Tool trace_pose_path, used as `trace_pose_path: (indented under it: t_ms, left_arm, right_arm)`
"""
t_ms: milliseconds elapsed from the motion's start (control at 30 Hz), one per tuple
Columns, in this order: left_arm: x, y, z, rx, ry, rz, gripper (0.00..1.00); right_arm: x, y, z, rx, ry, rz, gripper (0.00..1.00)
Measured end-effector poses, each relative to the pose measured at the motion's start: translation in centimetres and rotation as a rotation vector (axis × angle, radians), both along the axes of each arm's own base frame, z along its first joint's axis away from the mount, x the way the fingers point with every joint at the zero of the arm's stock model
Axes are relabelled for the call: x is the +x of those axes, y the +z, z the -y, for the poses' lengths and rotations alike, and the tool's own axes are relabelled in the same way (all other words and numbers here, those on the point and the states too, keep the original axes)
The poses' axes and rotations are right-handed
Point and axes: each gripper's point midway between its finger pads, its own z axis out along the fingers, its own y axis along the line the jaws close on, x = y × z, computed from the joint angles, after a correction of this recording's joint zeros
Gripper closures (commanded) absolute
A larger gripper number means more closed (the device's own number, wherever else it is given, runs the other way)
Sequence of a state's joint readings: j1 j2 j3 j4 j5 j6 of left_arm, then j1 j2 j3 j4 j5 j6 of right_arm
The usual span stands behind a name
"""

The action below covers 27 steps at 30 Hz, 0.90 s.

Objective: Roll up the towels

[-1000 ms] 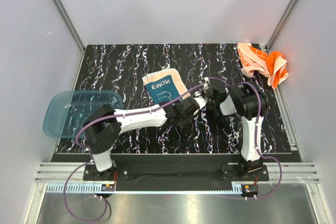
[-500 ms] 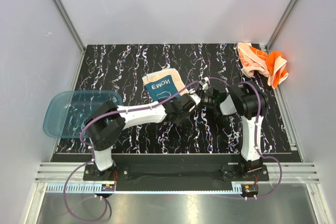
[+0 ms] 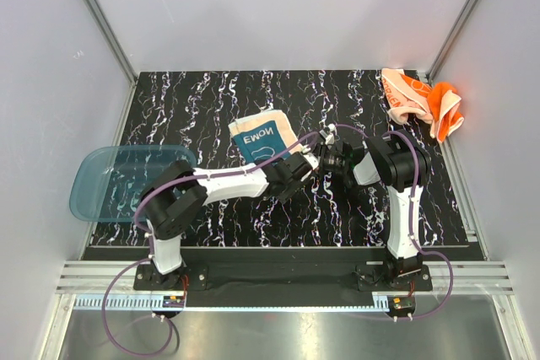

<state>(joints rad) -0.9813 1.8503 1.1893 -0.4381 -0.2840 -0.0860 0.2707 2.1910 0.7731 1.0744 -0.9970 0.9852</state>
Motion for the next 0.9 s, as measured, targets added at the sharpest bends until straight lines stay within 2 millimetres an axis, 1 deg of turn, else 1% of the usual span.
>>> trace_pose_path:
  t_ms: [67, 200, 300, 333, 400, 500, 633, 667, 733, 767, 800, 833, 900]
  left_arm:
    - [0.1, -0.5, -0.1, 0.009, 0.000, -0.004, 0.55]
    - [0.4, -0.6, -0.1, 0.017, 0.006, -0.001, 0.52]
    - [0.7, -0.8, -0.1, 0.031, 0.007, 0.007, 0.41]
    - [0.8, -0.8, -0.1, 0.034, 0.008, 0.011, 0.39]
    - [1.1, -0.7, -0.2, 0.032, 0.016, 0.016, 0.38]
    - [1.7, -0.8, -0.2, 0.029, 0.028, 0.018, 0.39]
    - [2.5, -1.0, -0.2, 0.021, 0.049, 0.023, 0.56]
    - [2.8, -1.1, -0.2, 0.022, 0.054, 0.026, 0.65]
    - [3.3, -1.3, -0.4, 0.031, 0.060, 0.034, 0.76]
    - [3.5, -1.3, -0.4, 0.034, 0.061, 0.039, 0.83]
    - [3.8, -1.3, -0.3, 0.044, 0.059, 0.046, 0.87]
    - [4.0, -1.3, -0.3, 0.052, 0.057, 0.051, 0.89]
    - [4.1, -1.3, -0.2, 0.060, 0.052, 0.054, 0.91]
  right_arm:
    - [0.0, 0.0, 0.0, 0.000, 0.000, 0.000, 1.00]
    - [0.0, 0.0, 0.0, 0.000, 0.000, 0.000, 1.00]
    - [0.0, 0.0, 0.0, 0.001, 0.000, 0.000, 1.00]
    - [0.0, 0.0, 0.0, 0.001, 0.000, -0.002, 1.00]
    - [0.0, 0.0, 0.0, 0.003, 0.002, -0.007, 1.00]
    - [-0.1, 0.0, 0.0, 0.011, 0.012, -0.018, 1.00]
    - [0.0, 0.1, 0.1, 0.025, 0.018, -0.037, 1.00]
    - [-0.1, 0.1, 0.1, 0.030, 0.021, -0.043, 1.00]
    - [0.0, 0.1, 0.2, 0.040, 0.024, -0.052, 1.00]
    - [-0.1, 0.2, 0.2, 0.045, 0.027, -0.057, 1.00]
    - [-0.1, 0.2, 0.2, 0.050, 0.031, -0.064, 1.00]
    - [-0.1, 0.3, 0.2, 0.054, 0.033, -0.068, 1.00]
    - [0.0, 0.3, 0.2, 0.056, 0.033, -0.075, 1.00]
